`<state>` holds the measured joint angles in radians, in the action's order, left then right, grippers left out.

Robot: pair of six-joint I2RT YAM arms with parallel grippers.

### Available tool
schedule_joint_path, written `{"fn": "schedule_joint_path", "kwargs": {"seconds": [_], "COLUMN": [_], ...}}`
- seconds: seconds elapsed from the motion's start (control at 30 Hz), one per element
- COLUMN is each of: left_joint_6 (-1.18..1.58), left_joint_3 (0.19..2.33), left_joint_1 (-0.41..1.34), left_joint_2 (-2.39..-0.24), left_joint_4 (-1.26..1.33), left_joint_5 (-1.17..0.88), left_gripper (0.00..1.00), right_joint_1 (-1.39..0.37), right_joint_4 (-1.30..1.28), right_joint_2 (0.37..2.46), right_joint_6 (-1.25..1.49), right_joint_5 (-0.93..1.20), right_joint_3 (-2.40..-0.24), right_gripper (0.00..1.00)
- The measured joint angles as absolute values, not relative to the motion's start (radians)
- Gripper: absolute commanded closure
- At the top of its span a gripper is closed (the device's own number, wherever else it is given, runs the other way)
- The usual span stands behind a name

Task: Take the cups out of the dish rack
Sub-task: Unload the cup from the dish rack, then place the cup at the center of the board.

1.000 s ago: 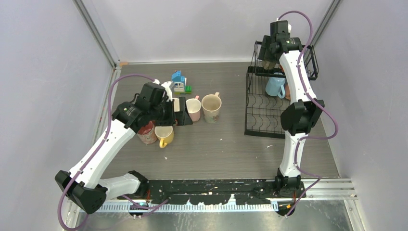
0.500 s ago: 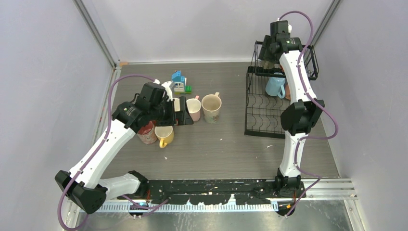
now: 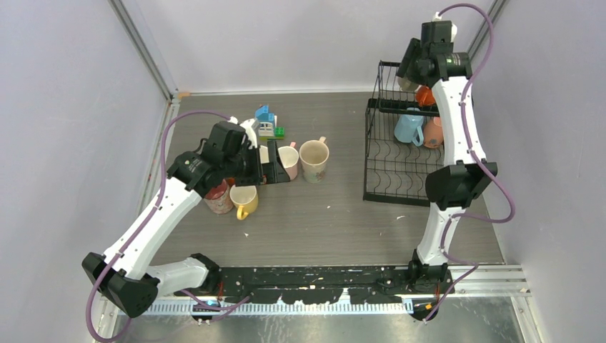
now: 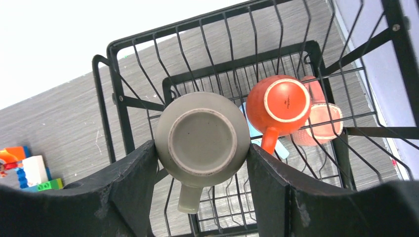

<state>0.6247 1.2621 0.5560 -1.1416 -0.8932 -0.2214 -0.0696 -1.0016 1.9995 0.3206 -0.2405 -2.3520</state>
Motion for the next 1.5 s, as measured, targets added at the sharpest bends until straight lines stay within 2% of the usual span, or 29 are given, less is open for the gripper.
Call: {"fn": "schedule_joint_path", "kwargs": {"seconds": [0.33, 0.7, 1.1, 1.37, 1.5], "left_joint_6": [0.63, 0.632, 0.707, 0.769, 0.826], "left_joint_3": [1.262, 1.274, 1.246, 1.155, 1.106], "left_joint_1": [0.556, 0.556, 0.556, 0.556, 0.556], "left_joint_2": [-1.142, -1.14, -1.09, -1.04, -1.025], "left_joint_4": [-0.846, -0.74, -0.492, -0.375, -0.317], "left_joint_5": [-0.225, -0.226, -0.263, -0.278, -0.288], "left_gripper": [0.0, 0.0, 0.0, 0.08, 0.15], "right_joint_1": [-0.068, -0.08, -0.31, -0.434, -0.472], "right_joint_4": [-0.994, -0.854, -0.613, -0.409, -0.306], "right_joint_2": [1.872, 1.583, 1.478, 1.441, 1.44], "right_joint_6": [0.364, 0.519, 0.719, 0.886, 0.97], "right_joint_5": [-0.184, 0.105, 0.321, 0.414, 0.442], "right_joint_3": [-2.3, -1.94, -1.68, -1.484, -1.403], "right_gripper": [0.66, 0.66, 0.66, 0.66, 0.66]}}
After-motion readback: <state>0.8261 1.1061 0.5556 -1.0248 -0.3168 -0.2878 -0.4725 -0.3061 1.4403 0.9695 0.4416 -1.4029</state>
